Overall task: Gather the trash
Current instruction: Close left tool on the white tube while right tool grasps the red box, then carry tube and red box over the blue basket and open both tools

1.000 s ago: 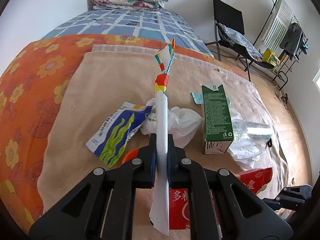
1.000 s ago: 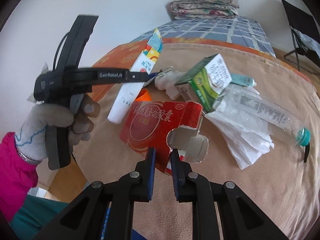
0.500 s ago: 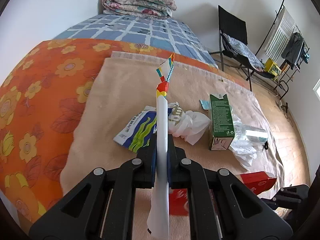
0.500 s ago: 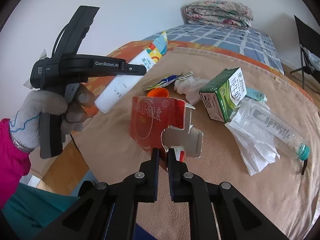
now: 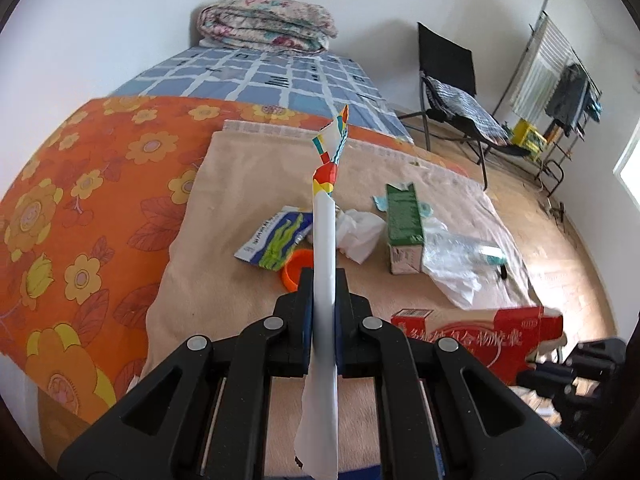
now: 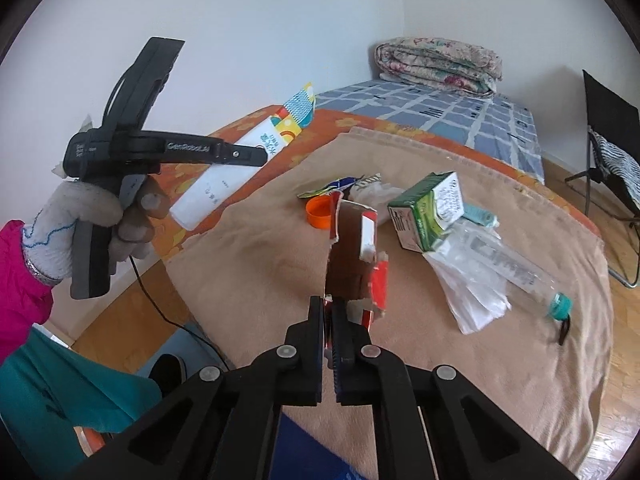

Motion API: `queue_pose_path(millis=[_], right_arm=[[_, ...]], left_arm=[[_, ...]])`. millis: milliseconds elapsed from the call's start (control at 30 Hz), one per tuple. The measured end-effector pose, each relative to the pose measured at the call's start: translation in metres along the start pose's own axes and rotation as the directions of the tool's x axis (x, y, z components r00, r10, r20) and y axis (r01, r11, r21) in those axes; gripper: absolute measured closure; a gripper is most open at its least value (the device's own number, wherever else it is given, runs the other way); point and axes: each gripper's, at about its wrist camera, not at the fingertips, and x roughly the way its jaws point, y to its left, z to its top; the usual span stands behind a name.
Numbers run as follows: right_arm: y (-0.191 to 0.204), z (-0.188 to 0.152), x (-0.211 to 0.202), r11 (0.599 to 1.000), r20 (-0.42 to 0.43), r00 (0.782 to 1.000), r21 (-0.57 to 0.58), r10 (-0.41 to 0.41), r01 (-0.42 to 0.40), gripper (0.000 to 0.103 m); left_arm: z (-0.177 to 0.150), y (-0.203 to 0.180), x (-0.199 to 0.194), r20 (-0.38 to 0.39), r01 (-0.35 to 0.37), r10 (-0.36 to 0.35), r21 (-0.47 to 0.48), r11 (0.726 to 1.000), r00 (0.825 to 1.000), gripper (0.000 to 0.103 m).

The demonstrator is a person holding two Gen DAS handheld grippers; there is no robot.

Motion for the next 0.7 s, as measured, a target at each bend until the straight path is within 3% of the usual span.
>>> queue_pose_path(millis=[167,700], right_arm=[[0.005,-0.009,-0.017,0.999,0.008,1.0,-0.019,-0.03,0.03,0.102],[0.024,-0.057,-0.078,0.998,0.038,0.999,-0.059,0.029,-0.027,0.102]], left_arm=[[-0.011,-0.02,-0.011,-0.005,0.027,-0.027,0.027,0.999,1.0,0.097],[-0.068,-0.083,-0.06,-0.01,0.142,-0.142,0.096,0.985,0.99,0.097]])
